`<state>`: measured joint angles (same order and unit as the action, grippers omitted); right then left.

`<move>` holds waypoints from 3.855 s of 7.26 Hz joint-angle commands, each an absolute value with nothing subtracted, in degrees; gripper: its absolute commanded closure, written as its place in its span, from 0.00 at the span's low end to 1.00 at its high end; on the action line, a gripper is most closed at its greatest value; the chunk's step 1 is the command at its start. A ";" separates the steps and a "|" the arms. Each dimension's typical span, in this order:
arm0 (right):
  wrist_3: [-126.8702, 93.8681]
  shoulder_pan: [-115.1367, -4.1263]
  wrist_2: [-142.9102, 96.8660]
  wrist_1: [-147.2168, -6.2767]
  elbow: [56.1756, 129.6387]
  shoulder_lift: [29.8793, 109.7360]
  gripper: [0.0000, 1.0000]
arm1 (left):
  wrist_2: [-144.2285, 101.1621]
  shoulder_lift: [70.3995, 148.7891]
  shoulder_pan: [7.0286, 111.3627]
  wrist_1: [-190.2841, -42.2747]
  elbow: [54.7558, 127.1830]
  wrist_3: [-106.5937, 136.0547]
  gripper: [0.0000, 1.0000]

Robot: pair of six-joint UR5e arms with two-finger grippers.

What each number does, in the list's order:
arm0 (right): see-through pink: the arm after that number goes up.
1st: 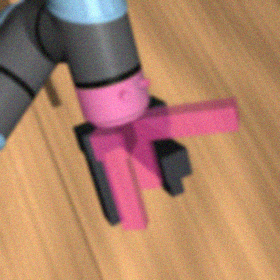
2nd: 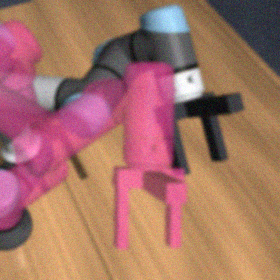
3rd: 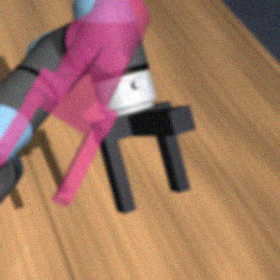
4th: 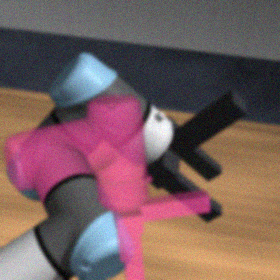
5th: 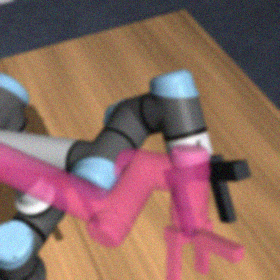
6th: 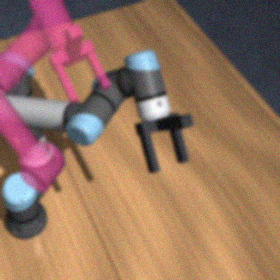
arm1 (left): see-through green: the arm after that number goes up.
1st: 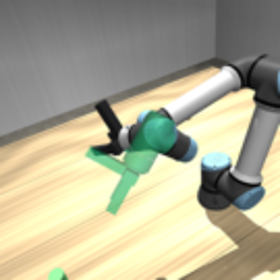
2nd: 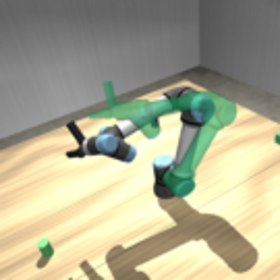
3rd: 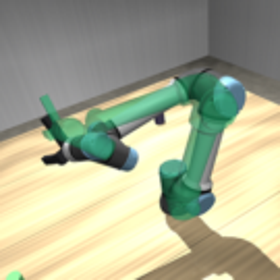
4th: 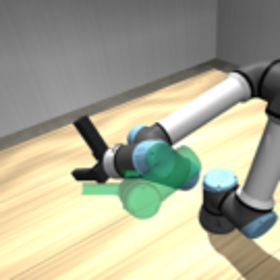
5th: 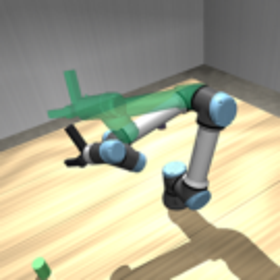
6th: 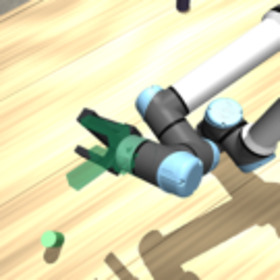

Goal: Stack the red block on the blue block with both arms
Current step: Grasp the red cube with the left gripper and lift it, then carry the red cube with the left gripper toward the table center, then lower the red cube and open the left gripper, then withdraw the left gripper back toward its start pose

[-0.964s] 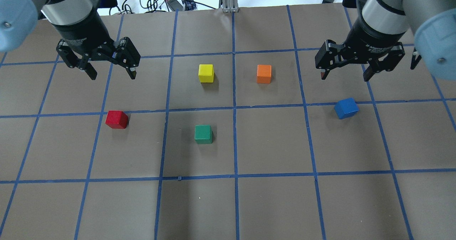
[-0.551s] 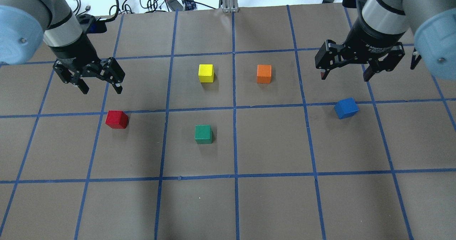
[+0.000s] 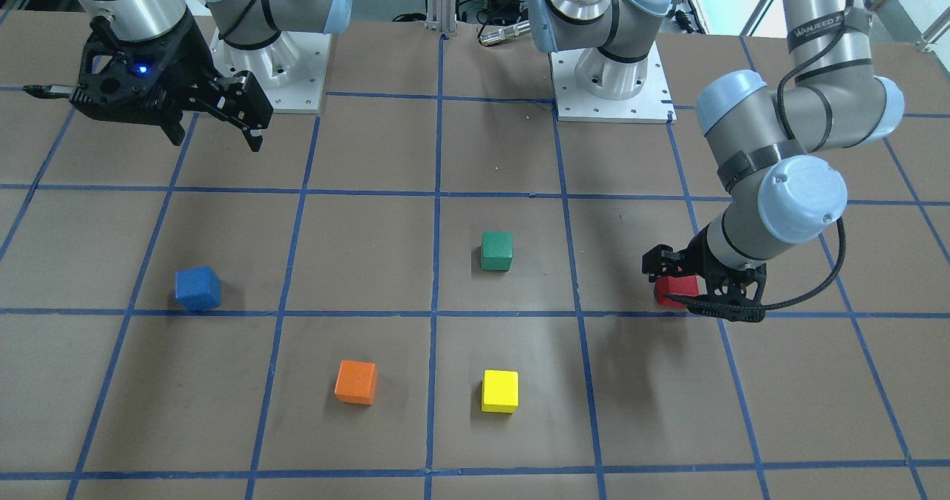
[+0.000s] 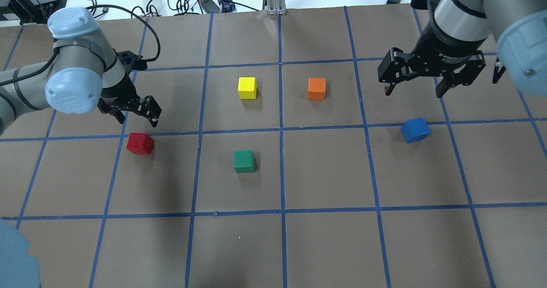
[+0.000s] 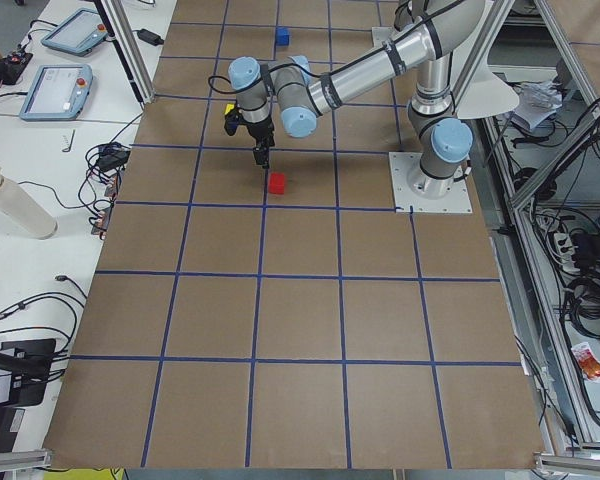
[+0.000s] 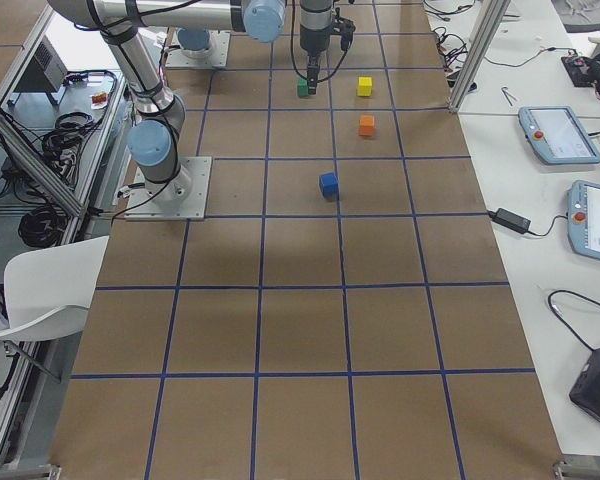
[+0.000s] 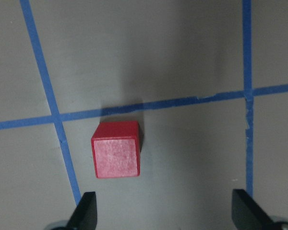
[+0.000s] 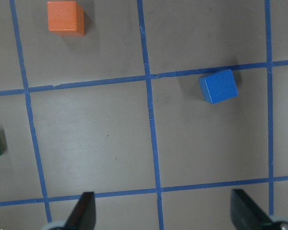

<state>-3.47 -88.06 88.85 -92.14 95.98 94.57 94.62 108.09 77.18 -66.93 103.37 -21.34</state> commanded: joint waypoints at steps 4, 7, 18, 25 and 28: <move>-3.43 -88.07 88.86 -92.28 95.98 94.57 0.00 | 94.66 112.05 73.65 -54.44 110.99 -21.54 0.00; -3.43 -88.07 88.86 -92.72 95.98 94.57 0.00 | 94.84 111.01 74.26 -55.10 110.66 -20.75 1.00; -3.43 -88.07 88.86 -92.63 95.98 94.48 0.00 | 87.54 123.39 110.74 -58.36 90.26 23.73 0.97; -2.46 -87.98 88.95 -93.34 95.80 94.48 0.00 | 83.76 109.99 96.56 -79.36 82.91 -1.68 0.00; -2.55 -87.98 88.95 -93.34 95.71 94.48 0.00 | 83.94 97.78 84.58 -91.89 82.53 -16.59 0.00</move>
<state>-2.48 -87.98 88.94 -93.34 95.72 94.48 83.95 103.22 88.84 -86.81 82.60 -12.14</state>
